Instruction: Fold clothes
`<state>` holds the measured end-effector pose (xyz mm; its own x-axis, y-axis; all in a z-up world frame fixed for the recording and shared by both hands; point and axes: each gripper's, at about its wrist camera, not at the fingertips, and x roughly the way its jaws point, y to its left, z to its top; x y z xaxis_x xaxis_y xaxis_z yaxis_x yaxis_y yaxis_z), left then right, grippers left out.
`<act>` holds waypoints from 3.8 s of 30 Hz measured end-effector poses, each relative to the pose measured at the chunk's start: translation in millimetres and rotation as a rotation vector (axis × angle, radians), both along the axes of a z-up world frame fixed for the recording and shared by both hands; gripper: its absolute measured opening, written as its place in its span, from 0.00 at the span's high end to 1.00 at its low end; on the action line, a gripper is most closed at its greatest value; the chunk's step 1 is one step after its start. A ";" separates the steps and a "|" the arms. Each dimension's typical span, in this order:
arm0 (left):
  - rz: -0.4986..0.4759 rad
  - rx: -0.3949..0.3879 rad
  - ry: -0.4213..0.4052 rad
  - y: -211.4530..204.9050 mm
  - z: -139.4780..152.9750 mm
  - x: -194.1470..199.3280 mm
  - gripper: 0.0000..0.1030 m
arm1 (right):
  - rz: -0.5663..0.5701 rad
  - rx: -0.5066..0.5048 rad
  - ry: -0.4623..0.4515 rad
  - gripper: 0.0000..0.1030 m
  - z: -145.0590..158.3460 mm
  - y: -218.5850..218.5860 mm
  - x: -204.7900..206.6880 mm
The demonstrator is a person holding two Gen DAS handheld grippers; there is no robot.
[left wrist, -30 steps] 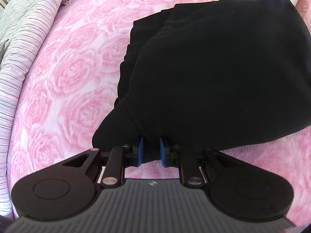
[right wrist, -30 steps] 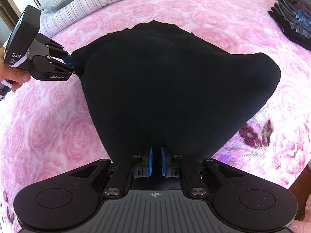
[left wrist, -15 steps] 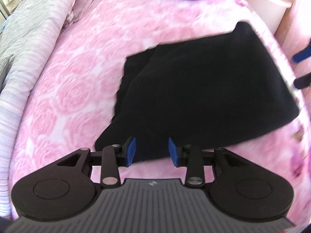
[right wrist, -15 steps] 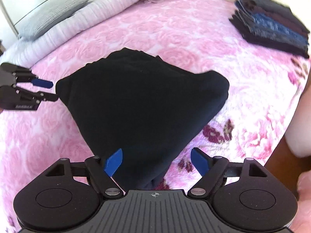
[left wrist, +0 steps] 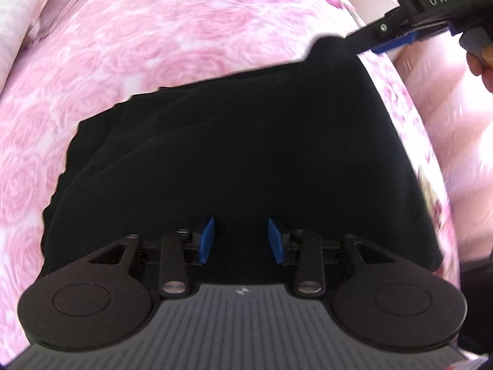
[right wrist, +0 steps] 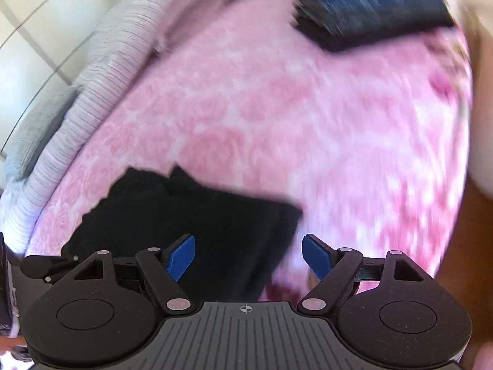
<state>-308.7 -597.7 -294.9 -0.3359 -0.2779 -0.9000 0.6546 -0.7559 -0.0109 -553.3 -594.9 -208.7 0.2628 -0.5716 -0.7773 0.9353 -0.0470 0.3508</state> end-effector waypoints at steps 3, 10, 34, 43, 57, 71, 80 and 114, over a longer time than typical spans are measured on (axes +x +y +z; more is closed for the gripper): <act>0.113 -0.008 0.040 -10.3 17.0 23.3 0.68 | 0.182 -0.073 -0.006 0.22 13.2 -24.0 10.5; 0.300 -0.007 0.013 -82.5 9.9 65.5 0.68 | 0.546 0.028 -0.096 0.22 -15.8 -108.1 56.7; 0.216 0.060 0.203 -129.6 -4.9 69.3 0.80 | 0.729 0.158 -0.033 0.91 -64.2 -161.6 83.5; 0.108 0.131 0.167 -166.7 -26.0 32.1 0.71 | 0.558 0.101 -0.027 0.89 -30.1 -110.9 29.5; 0.169 0.038 0.221 -152.0 -9.5 48.7 0.94 | 0.589 0.113 -0.012 0.98 -30.5 -109.8 35.3; 0.099 0.083 0.183 -164.1 -23.1 27.5 0.84 | 0.640 0.103 -0.018 0.28 -33.1 -118.8 45.8; 0.082 0.108 0.187 -162.7 -26.7 33.0 1.00 | 0.609 0.221 -0.102 0.69 -54.5 -138.7 38.6; -0.028 0.043 0.175 -113.1 -42.9 -44.6 1.00 | 0.376 0.044 0.217 0.52 -40.0 -59.2 -3.3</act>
